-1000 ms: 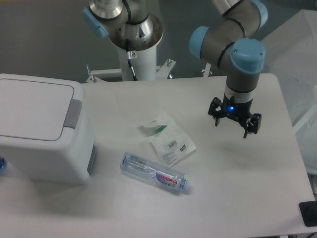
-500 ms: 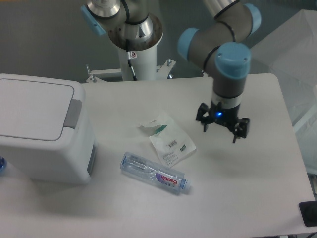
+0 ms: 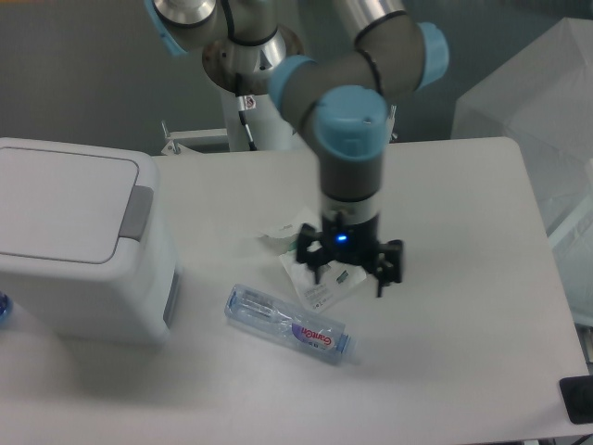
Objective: Open the trash can
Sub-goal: 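Move the gripper across the table toward the white trash can's lid button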
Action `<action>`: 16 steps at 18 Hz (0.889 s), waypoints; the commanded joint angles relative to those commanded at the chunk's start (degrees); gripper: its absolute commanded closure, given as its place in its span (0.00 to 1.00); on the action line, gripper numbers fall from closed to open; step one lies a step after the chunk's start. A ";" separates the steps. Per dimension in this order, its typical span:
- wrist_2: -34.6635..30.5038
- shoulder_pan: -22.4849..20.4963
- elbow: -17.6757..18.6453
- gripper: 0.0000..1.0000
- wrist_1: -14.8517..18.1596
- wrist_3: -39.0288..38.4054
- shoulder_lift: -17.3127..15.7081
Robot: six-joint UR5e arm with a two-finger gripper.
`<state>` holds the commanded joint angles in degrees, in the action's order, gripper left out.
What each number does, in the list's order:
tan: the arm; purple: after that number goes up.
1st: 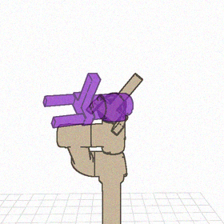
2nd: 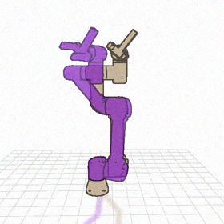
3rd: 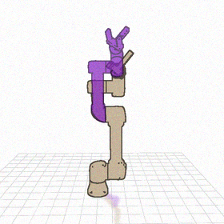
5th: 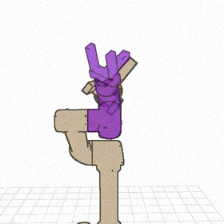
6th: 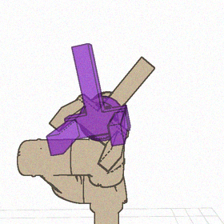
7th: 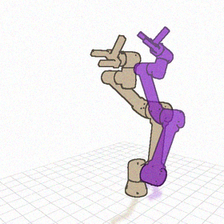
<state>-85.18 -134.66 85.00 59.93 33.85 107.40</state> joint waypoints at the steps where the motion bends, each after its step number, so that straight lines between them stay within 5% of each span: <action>1: 1.32 0.36 -0.71 0.00 0.27 -1.05 -0.26; 6: 8.17 0.62 -1.86 0.00 1.32 -6.24 -4.03; 10: 13.71 0.62 -1.33 0.00 6.77 -6.77 -8.43; 16: 19.70 0.97 4.02 0.00 8.01 -6.78 -15.37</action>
<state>-65.48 -133.68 89.02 67.94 27.07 92.04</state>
